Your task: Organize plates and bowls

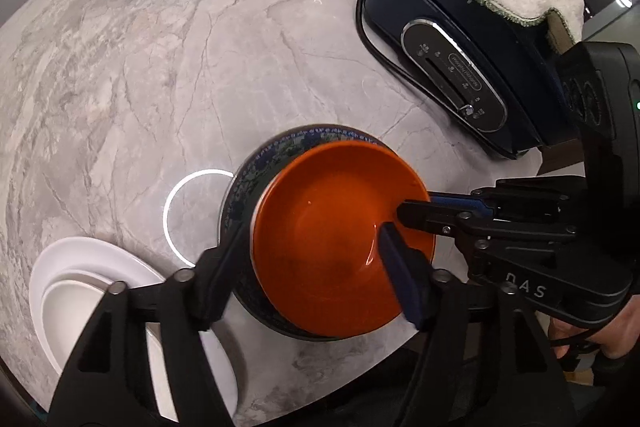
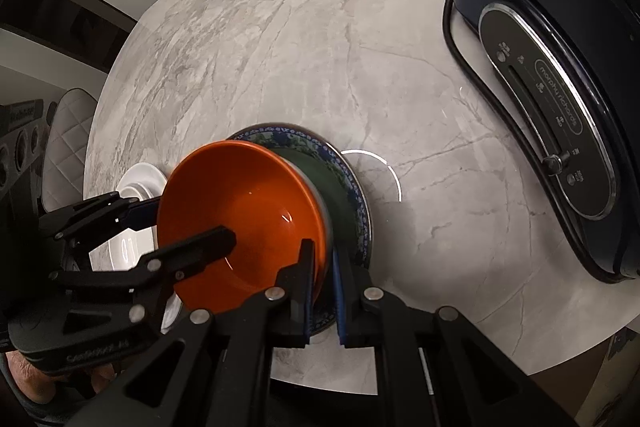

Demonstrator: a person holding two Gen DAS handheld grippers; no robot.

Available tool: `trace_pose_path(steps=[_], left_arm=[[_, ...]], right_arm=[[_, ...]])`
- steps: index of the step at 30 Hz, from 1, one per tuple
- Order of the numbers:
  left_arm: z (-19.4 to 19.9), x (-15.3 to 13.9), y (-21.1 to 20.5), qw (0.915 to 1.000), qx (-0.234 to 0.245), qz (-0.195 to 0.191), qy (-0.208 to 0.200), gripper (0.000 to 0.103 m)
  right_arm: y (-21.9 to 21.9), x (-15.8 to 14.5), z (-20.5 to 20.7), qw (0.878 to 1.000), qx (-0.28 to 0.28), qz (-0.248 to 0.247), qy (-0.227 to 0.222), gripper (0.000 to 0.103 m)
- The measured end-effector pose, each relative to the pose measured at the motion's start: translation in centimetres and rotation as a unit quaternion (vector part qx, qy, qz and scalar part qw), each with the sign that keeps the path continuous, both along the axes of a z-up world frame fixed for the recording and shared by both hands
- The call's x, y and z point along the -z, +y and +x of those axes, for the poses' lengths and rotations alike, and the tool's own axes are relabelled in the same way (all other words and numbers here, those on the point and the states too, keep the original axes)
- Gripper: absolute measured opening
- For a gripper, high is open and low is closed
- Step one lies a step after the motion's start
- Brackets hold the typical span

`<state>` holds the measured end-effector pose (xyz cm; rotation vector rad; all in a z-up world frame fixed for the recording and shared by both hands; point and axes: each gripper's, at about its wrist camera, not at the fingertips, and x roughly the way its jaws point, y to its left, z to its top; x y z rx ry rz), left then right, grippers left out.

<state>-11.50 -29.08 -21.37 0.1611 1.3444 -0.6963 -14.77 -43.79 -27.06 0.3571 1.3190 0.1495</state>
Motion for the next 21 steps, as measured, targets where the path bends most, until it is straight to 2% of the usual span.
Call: trace_pose_path(steps=[6, 13, 14, 18, 21], left_arm=[[0.8, -1.5, 0.9, 0.9995, -0.014, -0.029, -0.001, 0.073], [2.4, -1.8, 2.9, 0.9987, -0.036, -0.035, 0.000, 0.073], [2.6, -1.9, 3.2, 0.9986, -0.039, -0.036, 0.001, 0.073], [4.1, -2.1, 4.9, 0.9984, -0.049, -0.027, 0.000, 0.073], [5.8, -1.6, 6.8, 0.9982, -0.057, -0.016, 0.013, 0.073]], right_arm=[[0.3, -0.2, 0.0, 1.000, -0.002, -0.012, -0.003, 0.012], [0.1, -0.7, -0.1, 1.000, 0.004, -0.004, -0.017, 0.015], [0.0, -1.0, -0.1, 1.000, 0.006, -0.003, -0.023, 0.018], [-0.5, -2.9, -1.0, 0.998, 0.015, 0.017, -0.064, 0.055], [-1.3, -4.7, -2.4, 0.993, 0.015, 0.028, -0.109, 0.058]])
